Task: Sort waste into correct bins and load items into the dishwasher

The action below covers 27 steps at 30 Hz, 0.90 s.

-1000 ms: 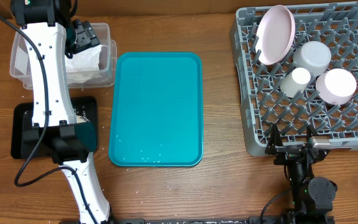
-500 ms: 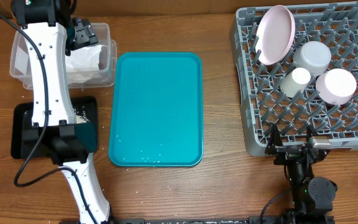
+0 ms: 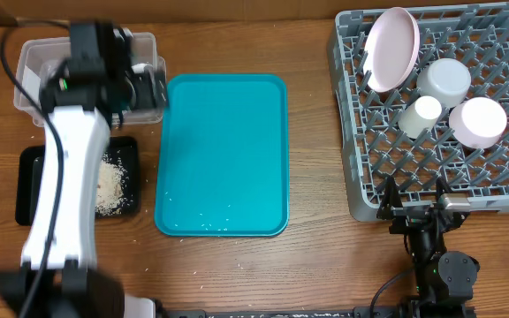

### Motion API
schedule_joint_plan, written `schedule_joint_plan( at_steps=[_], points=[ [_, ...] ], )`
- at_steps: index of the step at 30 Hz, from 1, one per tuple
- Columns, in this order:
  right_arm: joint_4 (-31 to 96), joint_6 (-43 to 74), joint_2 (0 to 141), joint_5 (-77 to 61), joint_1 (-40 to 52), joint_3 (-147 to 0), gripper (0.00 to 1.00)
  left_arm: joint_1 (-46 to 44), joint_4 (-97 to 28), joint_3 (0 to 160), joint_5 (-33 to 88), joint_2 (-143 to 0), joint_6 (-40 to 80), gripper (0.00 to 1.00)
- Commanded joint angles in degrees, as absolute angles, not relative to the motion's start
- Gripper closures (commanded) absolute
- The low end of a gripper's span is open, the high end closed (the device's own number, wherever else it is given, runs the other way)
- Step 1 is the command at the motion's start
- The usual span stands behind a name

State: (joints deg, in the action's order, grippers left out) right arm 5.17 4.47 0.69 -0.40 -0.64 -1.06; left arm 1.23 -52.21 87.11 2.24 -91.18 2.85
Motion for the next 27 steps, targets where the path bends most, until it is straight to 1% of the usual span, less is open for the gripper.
schedule_joint_plan(
  at_steps=[1, 5, 9, 12, 22, 27],
  points=[
    [4.86, 4.25, 0.16, -0.05, -0.34, -0.47, 0.00, -0.10, -49.39, 75.46, 5.78, -82.46, -2.63, 0.00],
    [4.86, 4.25, 0.16, -0.05, -0.34, -0.47, 0.00, -0.12, -47.40, 64.77, 6.00, -73.65, -2.59, 0.00],
    [4.86, 4.25, 0.16, -0.05, -0.34, -0.47, 0.00, -0.03, -47.51, 57.19, 5.34, -65.87, -2.61, 0.00],
    [4.84, 4.25, 0.16, -0.05, -0.34, -0.47, 0.00, -0.03, -44.93, 51.70, 5.34, -60.66, -2.63, 0.00],
    [4.86, 4.25, 0.16, -0.05, -0.34, -0.47, 0.00, -0.03, -19.09, 25.76, 8.88, -46.44, -2.57, 0.00],
    [4.86, 4.25, 0.16, -0.05, -0.34, -0.47, 0.00, -0.03, -14.52, 16.82, 9.04, -37.32, 0.23, 0.00]
  ],
)
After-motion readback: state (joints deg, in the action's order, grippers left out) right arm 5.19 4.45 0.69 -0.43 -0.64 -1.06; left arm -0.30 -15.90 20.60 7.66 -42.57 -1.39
